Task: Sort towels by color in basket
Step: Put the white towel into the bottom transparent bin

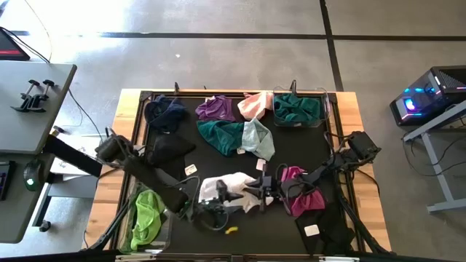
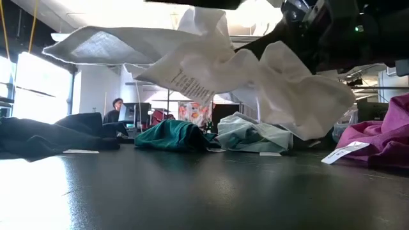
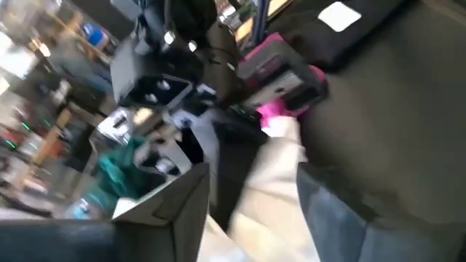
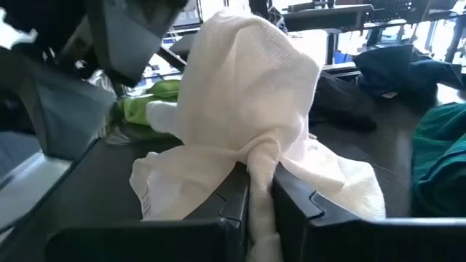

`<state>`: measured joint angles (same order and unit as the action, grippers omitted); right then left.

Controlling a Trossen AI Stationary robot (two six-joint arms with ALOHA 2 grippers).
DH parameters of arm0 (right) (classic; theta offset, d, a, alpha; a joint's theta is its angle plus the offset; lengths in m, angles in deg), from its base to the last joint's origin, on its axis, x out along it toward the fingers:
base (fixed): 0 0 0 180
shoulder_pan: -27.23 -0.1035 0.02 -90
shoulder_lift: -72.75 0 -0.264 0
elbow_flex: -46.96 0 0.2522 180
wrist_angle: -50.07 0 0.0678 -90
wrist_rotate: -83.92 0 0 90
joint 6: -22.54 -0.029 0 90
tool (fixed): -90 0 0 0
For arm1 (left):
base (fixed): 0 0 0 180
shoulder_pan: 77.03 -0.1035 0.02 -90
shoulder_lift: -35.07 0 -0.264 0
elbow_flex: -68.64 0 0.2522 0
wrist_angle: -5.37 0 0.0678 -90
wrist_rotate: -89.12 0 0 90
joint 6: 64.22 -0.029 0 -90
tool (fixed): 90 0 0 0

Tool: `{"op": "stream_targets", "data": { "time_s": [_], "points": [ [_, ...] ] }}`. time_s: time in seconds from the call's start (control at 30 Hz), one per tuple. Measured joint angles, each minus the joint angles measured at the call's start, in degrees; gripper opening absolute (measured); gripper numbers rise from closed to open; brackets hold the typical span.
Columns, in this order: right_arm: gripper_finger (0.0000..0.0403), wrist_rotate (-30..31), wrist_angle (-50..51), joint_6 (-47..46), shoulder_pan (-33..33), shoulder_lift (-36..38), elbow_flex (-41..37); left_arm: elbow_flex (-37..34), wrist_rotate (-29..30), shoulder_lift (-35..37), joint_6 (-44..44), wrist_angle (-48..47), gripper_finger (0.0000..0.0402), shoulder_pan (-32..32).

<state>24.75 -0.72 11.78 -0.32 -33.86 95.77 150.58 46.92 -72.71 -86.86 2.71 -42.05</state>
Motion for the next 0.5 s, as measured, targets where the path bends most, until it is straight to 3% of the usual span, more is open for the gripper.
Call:
{"op": "stream_targets", "data": {
  "time_s": [0.13, 0.2, 0.3, 0.5],
  "points": [
    [0.0024, -0.04, -0.03, -1.74, -0.31, 0.00, -0.29, 0.00, 0.99, -0.55, -6.73, 2.54, 0.0239, -2.65],
    [0.0027, 0.02, -0.86, -2.36, -0.66, 0.00, -0.31, 0.00, 4.35, -0.31, -6.93, 1.61, 0.0253, -3.41],
    [0.0030, 1.22, -4.14, -1.96, -1.46, 0.02, -0.31, 0.00, 9.23, -0.17, -4.39, -0.26, 0.0266, -3.69],
    [0.0026, 1.69, -8.09, -1.45, -1.81, -0.04, -0.42, 0.24, 9.98, 0.17, 5.65, -4.73, 0.0269, -2.93]
  ]
}}
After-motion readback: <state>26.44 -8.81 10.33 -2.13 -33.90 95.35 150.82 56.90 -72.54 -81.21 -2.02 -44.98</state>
